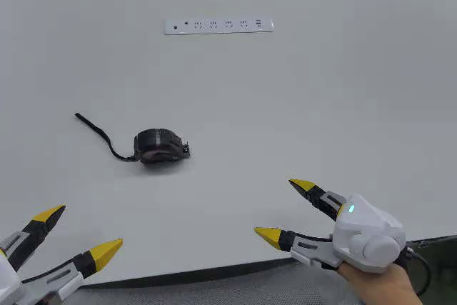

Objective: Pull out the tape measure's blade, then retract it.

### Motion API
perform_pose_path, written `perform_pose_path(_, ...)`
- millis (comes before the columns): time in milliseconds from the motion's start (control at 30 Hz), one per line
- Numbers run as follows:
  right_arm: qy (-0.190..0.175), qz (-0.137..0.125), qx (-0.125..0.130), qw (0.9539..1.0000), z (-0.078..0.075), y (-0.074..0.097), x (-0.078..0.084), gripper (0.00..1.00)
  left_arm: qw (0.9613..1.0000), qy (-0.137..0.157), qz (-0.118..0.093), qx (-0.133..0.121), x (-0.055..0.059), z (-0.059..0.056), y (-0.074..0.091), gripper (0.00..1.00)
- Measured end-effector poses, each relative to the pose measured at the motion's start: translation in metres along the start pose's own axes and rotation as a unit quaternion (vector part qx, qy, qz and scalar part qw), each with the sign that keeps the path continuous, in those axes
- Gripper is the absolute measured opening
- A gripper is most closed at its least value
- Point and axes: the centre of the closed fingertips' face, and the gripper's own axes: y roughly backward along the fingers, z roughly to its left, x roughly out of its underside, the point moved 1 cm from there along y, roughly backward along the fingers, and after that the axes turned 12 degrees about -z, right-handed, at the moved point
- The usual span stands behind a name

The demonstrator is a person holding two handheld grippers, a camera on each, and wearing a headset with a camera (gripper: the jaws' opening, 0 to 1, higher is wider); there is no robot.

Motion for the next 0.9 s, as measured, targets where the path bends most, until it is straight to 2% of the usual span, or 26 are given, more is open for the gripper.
perform_pose_path(133, -0.005, 0.000, 0.005, 1.0000, 0.0000, 0.0010, 0.0015, 0.66, 0.9999, -0.007, 0.007, 0.006, 0.0022, -0.0047, -0.0013, 0.75)
perform_pose_path(367, -0.002, 0.000, 0.004, 1.0000, 0.0005, 0.0014, 0.0017, 0.66, 0.9999, -0.009, 0.001, 0.008, -0.0003, -0.0066, -0.0036, 0.75)
perform_pose_path(500, -0.002, -0.003, 0.005, 1.0000, -0.0008, -0.0013, 0.0014, 0.66, 1.0000, -0.008, -0.003, 0.005, -0.0032, -0.0050, -0.0017, 0.75)
perform_pose_path(900, -0.010, -0.004, 0.004, 0.9999, 0.0010, -0.0040, 0.0032, 0.66, 1.0000, -0.001, -0.003, 0.001, -0.0024, -0.0038, -0.0022, 0.75)
